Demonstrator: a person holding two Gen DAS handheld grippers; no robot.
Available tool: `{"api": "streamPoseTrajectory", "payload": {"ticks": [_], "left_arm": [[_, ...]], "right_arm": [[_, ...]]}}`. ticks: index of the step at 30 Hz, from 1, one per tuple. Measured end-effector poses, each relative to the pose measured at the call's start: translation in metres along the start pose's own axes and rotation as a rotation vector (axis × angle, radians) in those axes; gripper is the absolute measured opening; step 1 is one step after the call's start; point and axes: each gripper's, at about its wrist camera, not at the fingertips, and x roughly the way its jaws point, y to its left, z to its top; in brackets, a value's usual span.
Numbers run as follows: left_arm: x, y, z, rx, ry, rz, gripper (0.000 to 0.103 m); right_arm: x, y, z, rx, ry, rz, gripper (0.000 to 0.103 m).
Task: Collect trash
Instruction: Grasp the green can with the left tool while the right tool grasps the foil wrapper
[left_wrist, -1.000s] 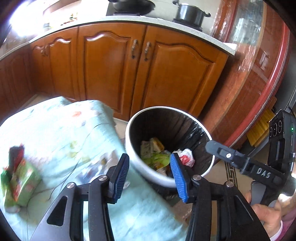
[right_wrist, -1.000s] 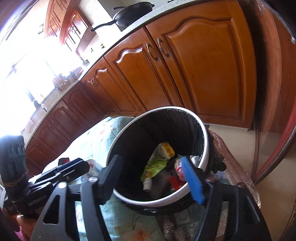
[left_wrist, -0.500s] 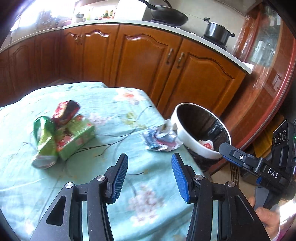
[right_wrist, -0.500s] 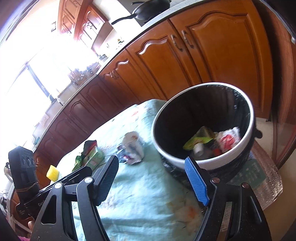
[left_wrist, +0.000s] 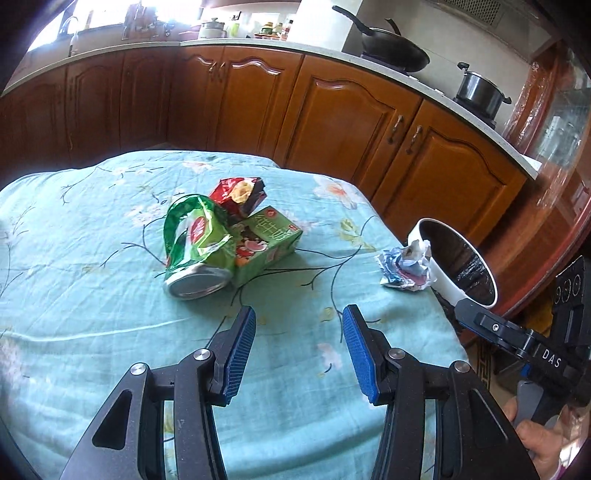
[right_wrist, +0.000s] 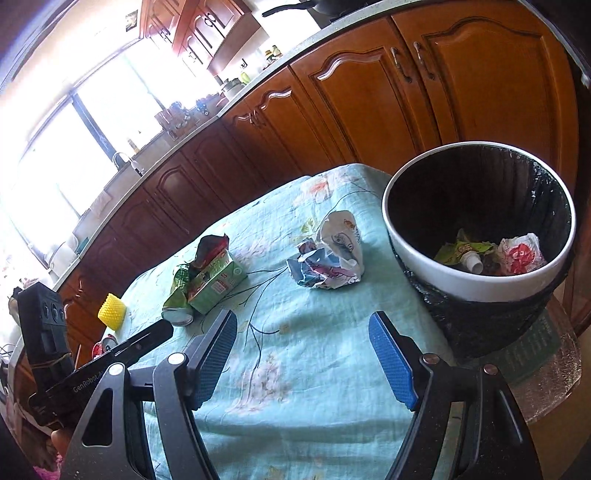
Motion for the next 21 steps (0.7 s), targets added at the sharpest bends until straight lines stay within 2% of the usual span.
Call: {"api": "streamPoseTrajectory", "payload": {"ticks": [5,11,21], "left_arm": [[-0.004,0.016,0.002,-0.03,-0.004,0.023,0.049],[0.0,0.029,0.014,-0.038,-0.023,0.058,0.05],[0.035,0.038,0.039,-0.006,0.007,0.116,0.056]], "right_arm": [[0.01,0.013,-0.006,-0.021,0.021,0.008,0.076],[0.016,0.022,0.003,-0.042,0.014,0.006,0.076],[0.032,0.022,0.022,-0.084,-0.015,-0.057,0.076]]}}
